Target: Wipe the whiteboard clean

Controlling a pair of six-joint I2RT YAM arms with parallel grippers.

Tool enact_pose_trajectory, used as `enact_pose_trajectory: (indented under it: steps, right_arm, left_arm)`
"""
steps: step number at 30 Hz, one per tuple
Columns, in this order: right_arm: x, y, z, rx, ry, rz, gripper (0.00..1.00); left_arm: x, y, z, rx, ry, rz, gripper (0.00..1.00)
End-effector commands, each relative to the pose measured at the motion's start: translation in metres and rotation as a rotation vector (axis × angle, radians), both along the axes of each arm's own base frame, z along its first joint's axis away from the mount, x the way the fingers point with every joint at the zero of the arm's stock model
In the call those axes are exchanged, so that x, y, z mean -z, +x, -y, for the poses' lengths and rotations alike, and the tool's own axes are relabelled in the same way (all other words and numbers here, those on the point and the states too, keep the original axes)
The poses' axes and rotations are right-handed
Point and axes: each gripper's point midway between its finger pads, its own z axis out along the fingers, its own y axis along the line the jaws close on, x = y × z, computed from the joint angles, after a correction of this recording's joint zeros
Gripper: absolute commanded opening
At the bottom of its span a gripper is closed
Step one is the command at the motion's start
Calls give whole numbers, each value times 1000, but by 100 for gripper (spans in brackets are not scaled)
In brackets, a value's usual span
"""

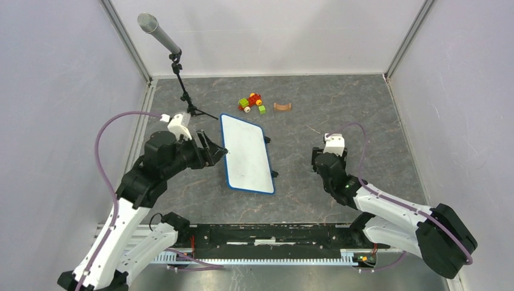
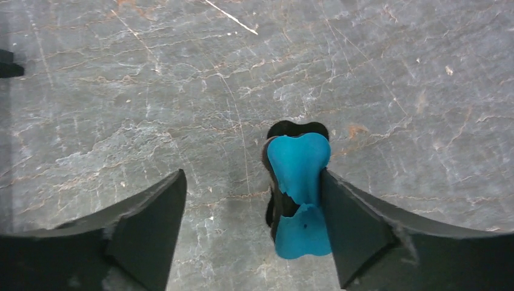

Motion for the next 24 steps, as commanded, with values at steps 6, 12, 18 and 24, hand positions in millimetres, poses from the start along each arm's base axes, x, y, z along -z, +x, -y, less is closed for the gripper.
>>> enact_pose_trajectory:
  steps: [6,12,18,24]
  right_arm:
    - [-86,-20,-8,-208,32,90,98]
    - [-63,-26,-17,-249,47,10,98]
    - [-44,-28,-52,-382,93,-88,98]
    - [-27,-41,-82,-547,107,-264,98]
  left_arm:
    - [-87,-39,-22,47,-21,305,90]
    - [-101,-55,-27,58,-46,370,91]
    - [-76,-62,-25,94,-20,304,93]
    - [-61,-59,-11,149,-35,230,93]
